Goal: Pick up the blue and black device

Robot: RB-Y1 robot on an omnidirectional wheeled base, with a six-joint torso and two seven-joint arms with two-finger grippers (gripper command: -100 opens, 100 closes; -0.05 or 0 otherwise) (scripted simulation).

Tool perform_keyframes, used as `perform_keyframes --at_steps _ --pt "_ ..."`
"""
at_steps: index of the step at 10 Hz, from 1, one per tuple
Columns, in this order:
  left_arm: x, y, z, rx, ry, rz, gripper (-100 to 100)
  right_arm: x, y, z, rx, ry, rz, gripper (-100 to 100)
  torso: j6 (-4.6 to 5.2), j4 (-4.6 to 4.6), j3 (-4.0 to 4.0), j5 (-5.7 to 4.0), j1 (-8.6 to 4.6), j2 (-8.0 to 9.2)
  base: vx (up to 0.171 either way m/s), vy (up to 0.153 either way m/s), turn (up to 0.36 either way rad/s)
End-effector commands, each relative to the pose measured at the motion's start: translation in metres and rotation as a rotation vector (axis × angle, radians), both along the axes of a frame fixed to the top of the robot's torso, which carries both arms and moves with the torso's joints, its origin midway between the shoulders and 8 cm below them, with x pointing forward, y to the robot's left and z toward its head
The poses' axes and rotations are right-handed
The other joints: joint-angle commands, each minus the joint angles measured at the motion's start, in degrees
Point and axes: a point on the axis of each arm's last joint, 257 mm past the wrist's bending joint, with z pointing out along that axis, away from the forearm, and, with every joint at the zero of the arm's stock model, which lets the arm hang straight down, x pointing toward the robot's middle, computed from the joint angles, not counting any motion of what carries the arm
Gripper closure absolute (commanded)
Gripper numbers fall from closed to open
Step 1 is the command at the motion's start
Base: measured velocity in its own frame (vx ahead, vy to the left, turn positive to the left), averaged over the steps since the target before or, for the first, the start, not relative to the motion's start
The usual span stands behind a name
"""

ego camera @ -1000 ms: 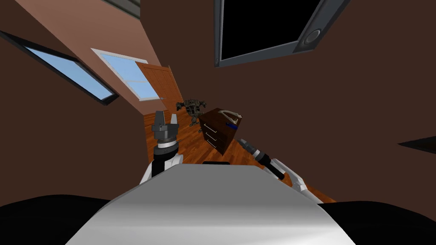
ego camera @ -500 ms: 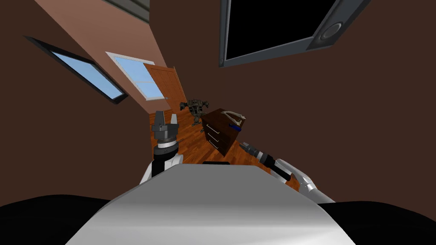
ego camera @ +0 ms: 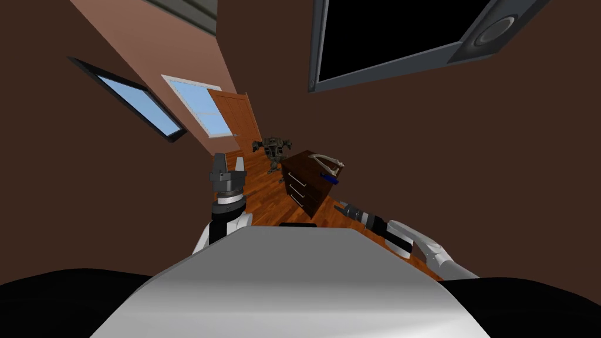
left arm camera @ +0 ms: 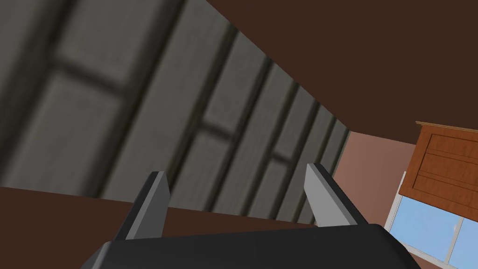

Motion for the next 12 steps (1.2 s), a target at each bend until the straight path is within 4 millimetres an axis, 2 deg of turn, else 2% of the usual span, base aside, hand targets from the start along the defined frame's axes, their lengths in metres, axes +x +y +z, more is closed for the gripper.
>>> perform_keyframes --at_steps 1,2,3,4,5,6,7,8,9,10,11,12 --pt "0.000 0.000 0.000 0.000 0.000 0.000 0 -0.014 -0.017 -0.016 -0.065 0.049 0.023 -100 0.00 0.00 0.00 0.00 0.00 0.00 0.058 0.043 0.110" --pt "0.000 0.000 0.000 0.000 0.000 0.000 0 -0.014 -0.024 -0.015 -0.089 0.053 0.034 -100 -0.03 -0.01 -0.03 0.00 0.04 -0.07 0.058 0.040 0.111" --pt "0.000 0.000 0.000 0.000 0.000 0.000 0 -0.029 -0.041 -0.029 -0.141 0.099 0.051 -100 -0.02 -0.01 -0.04 0.01 0.03 -0.08 0.061 0.064 0.150" --pt "0.000 0.000 0.000 0.000 0.000 0.000 0 -0.029 -0.048 -0.027 -0.167 0.103 0.062 -100 -0.03 -0.02 -0.06 0.01 0.10 -0.11 0.060 0.060 0.049" --pt "0.000 0.000 0.000 0.000 0.000 0.000 0 -0.044 -0.065 -0.040 -0.214 0.150 0.076 -100 0.00 -0.02 -0.05 0.03 0.11 -0.09 0.077 0.078 0.121" --pt "0.000 0.000 0.000 0.000 0.000 0.000 0 -0.044 -0.074 -0.037 -0.242 0.154 0.088 -100 -0.02 -0.03 -0.07 0.03 0.18 -0.13 0.079 0.056 0.063" --pt "0.000 0.000 0.000 0.000 0.000 0.000 0 -0.060 -0.091 -0.048 -0.285 0.201 0.100 -100 -0.01 -0.03 -0.08 0.03 0.12 -0.15 0.107 0.073 0.146" --pt "0.000 0.000 0.000 0.000 0.000 0.000 0 -0.059 -0.100 -0.043 -0.314 0.206 0.111 -100 -0.03 -0.05 -0.13 0.04 0.17 -0.24 0.085 0.051 0.053" --pt "0.000 0.000 0.000 0.000 0.000 0.000 0 -0.075 -0.120 -0.052 -0.358 0.254 0.122 -100 -0.01 -0.04 -0.11 0.03 0.10 -0.19 0.082 0.073 0.126" --pt "0.000 0.000 0.000 0.000 0.000 0.000 0 -0.074 -0.128 -0.047 -0.383 0.258 0.131 -100 -0.03 -0.04 -0.10 0.04 0.17 -0.18 0.074 0.059 0.052" --pt "0.000 0.000 0.000 0.000 0.000 0.000 0 -0.090 -0.148 -0.053 -0.429 0.305 0.142 -100 0.00 -0.03 -0.08 0.03 0.14 -0.14 0.086 0.067 0.119" --pt "0.000 0.000 0.000 0.000 0.000 0.000 0 -0.089 -0.155 -0.049 -0.449 0.308 0.148 -100 -0.03 -0.03 -0.10 0.03 0.17 -0.17 0.077 0.048 0.059"
